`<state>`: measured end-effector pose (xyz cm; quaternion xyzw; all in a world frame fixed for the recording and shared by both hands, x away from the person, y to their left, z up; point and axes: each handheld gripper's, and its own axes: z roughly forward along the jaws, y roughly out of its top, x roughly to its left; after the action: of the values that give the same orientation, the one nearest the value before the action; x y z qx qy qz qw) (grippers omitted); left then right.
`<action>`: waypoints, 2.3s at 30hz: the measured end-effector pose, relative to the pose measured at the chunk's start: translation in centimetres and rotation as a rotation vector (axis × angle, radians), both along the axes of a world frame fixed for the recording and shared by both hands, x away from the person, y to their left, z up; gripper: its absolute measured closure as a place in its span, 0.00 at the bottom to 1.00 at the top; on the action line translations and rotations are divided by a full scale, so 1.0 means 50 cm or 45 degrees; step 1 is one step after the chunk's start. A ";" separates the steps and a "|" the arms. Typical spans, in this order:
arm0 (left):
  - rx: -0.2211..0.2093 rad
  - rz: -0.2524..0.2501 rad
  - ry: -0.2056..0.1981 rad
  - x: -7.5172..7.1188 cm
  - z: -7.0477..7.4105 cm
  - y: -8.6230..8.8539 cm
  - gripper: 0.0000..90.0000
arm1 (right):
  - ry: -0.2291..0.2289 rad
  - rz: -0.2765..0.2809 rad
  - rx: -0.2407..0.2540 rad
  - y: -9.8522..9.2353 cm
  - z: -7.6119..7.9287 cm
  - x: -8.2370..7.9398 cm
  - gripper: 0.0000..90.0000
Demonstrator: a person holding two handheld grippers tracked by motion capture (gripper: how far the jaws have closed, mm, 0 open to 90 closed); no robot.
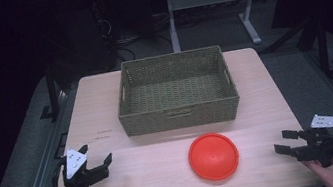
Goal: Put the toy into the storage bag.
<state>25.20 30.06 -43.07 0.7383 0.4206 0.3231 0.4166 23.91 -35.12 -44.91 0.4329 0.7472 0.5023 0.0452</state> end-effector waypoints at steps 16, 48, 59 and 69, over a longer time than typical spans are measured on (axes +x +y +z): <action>0.002 -0.051 -0.031 -0.009 0.003 0.004 0.14 | -0.023 0.037 -0.009 0.031 0.020 0.005 0.21; -0.017 0.020 -0.042 0.007 -0.006 0.056 0.14 | 0.141 0.213 -0.066 0.172 0.036 0.072 0.23; -0.032 0.022 -0.051 0.009 -0.005 0.058 0.14 | 0.253 0.280 -0.116 0.221 0.019 0.119 0.29; -0.030 -0.011 -0.046 0.011 -0.006 0.052 0.14 | 0.320 0.308 -0.162 0.239 -0.004 0.140 0.39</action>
<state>25.78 32.65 -43.38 0.7293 0.4136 0.3295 0.4342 30.89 -23.15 -45.09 0.3954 0.8238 0.3978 -0.0819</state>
